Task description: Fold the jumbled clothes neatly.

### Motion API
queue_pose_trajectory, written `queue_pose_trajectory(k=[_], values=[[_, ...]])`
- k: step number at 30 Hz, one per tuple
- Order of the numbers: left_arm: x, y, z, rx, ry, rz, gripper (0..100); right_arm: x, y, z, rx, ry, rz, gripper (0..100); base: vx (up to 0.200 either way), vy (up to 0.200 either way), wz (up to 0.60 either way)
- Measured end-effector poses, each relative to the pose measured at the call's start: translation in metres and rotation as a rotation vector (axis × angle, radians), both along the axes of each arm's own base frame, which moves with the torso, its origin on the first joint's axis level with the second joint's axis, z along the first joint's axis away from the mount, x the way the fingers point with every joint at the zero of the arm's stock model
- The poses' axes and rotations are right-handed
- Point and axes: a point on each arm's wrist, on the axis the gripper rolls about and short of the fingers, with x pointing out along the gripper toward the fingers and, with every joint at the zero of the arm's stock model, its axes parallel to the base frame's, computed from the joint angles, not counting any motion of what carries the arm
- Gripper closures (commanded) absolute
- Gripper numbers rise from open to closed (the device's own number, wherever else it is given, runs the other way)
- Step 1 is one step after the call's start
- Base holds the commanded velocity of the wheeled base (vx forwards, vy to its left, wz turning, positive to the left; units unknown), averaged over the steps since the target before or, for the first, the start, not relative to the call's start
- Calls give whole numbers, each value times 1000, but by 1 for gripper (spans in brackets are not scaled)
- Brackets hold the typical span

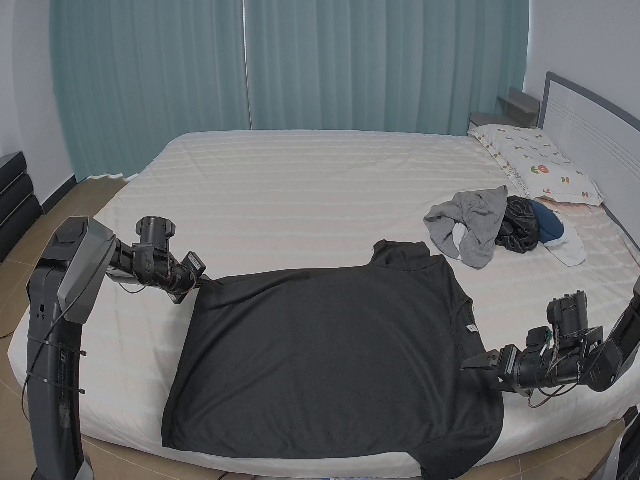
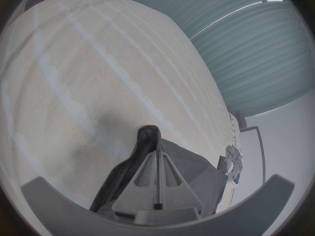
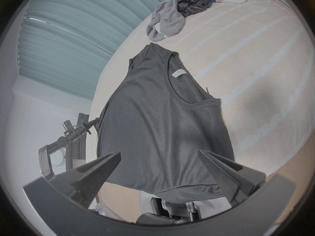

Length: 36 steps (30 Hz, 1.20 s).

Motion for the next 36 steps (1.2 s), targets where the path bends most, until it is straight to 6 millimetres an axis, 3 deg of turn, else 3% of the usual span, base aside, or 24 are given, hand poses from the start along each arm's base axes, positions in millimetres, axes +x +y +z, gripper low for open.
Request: queue_pose_trajectory(k=[13, 23, 31, 36], values=[[16, 18, 11, -36, -50, 123, 100, 0, 0, 0, 0, 0, -1, 0, 0, 0, 0], [32, 22, 4, 4, -88, 179, 100, 7, -3, 1, 3, -29, -18, 0, 0, 0, 0], [36, 27, -2, 12, -91, 218, 100, 22, -5, 2, 13, -82, -42, 0, 0, 0, 0], [37, 32, -1, -19, -89, 254, 100, 46, -3, 4, 23, -136, -68, 0, 0, 0, 0]])
